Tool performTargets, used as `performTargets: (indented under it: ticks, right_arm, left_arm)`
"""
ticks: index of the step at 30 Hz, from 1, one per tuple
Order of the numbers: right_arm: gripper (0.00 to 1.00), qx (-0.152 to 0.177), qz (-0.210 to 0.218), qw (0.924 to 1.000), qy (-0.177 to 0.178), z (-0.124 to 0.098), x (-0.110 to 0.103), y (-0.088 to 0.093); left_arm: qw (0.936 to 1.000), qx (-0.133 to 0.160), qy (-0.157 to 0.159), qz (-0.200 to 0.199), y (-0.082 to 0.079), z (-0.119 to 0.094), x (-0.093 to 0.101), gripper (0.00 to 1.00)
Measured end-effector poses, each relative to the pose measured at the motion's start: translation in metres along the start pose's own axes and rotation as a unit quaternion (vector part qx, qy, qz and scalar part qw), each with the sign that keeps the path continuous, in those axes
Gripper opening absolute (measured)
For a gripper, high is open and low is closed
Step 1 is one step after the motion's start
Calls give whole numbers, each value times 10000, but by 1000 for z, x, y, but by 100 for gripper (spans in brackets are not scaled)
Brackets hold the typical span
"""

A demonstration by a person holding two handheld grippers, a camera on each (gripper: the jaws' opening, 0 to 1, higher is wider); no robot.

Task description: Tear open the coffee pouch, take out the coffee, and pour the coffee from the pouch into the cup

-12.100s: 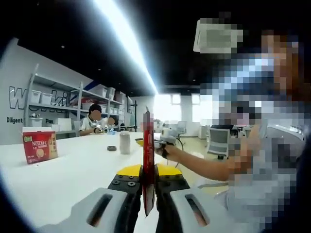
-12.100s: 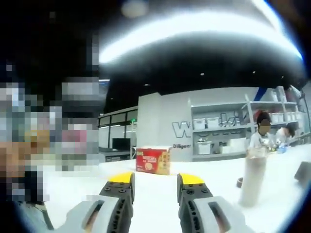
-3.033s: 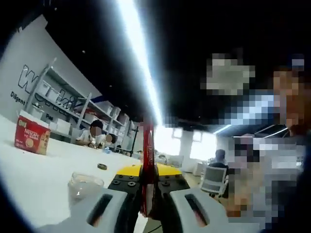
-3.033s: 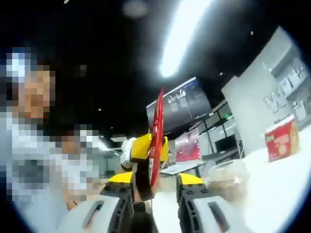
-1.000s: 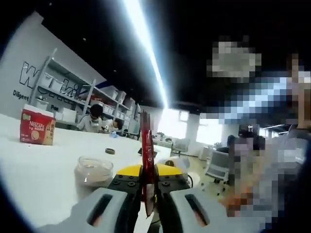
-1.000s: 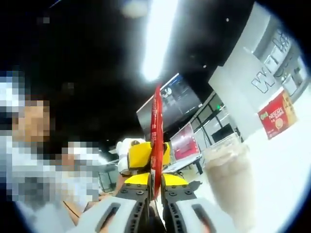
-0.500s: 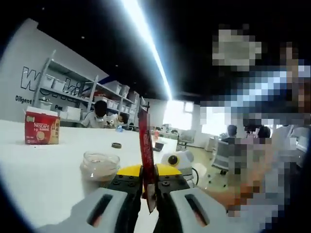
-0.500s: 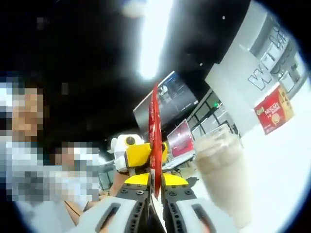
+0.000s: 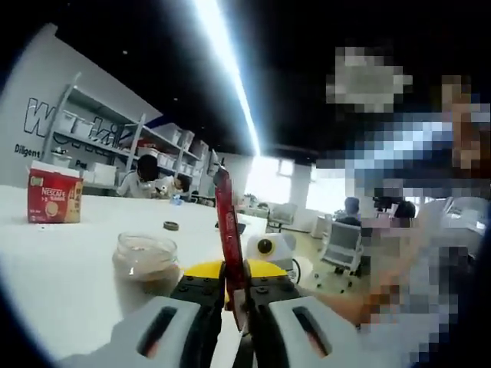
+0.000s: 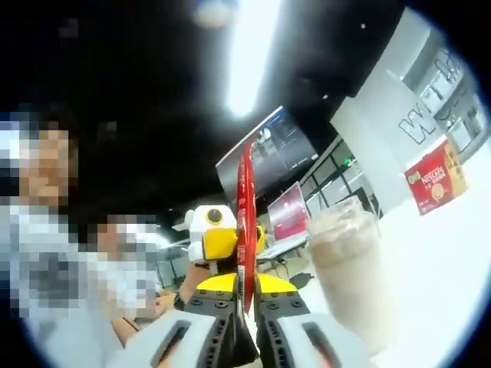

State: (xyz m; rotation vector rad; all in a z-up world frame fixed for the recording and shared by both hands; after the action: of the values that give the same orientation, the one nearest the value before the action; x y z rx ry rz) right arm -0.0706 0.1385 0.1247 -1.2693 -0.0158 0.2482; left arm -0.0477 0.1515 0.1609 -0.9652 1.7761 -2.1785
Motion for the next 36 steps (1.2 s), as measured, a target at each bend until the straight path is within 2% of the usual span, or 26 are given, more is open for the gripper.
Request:
performTargets:
  ticks: [3,4,7,10,15,17,19,22,26,28,32,36]
  right_arm:
    - [8,-411,-186,9988,-193,4,-9,13]
    - [8,-490,-243,9982,-236,6,-11,18]
    - [8,-453,-213,9981,-350,12,-19,25]
    - [8,-374,-101,9986,-358,11,-17,29]
    - [9,-201,-48,9991,-377,10,-17,31]
    - [9,9,-119,9990,-430,10,-18,28]
    - [11,374,-103,9983,-440,9,-19,21]
    - [22,859,306,9942,-566,11,-26,13]
    - [20,811,159,9950,-562,18,-28,12]
    - [14,726,75,9956,-589,20,-27,10]
    - [11,640,58,9961,-604,19,-26,10]
    - [10,353,-62,9977,-580,18,-28,14]
  left_arm:
    - [9997,104,211,-106,-5,-1,6,23]
    - [9994,108,279,-168,-5,-1,9,23]
    - [9995,222,179,-169,-11,-5,7,18]
    - [9992,315,159,-187,-15,-10,7,14]
    - [9993,229,27,-283,-14,-11,5,9]
    - [9994,210,15,-272,-15,-10,7,9]
    - [9989,375,-21,-276,-21,-10,10,9]
    - [9987,469,4,-217,-27,-12,15,9]
    - [9996,160,113,-189,-19,-8,24,9]
    - [9999,17,66,-130,-13,-5,24,9]
    - [9999,-90,77,-101,-8,-3,24,9]
    - [9996,-219,117,-135,-3,-3,25,9]
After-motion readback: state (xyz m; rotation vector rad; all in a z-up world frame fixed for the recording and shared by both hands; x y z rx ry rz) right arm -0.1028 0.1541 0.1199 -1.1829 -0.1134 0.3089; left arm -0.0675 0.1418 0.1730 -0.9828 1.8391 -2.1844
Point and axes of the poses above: the point that each gripper's makers call its tool centre point, and the gripper's own axes: z roughly forward along the fingers, x roughly to its right, y roughly out of its underside, the point moved 1 cm from there along -z, roughly backward along the fingers, and after that the axes turned 11 degrees about -z, right-handed, at the moved point
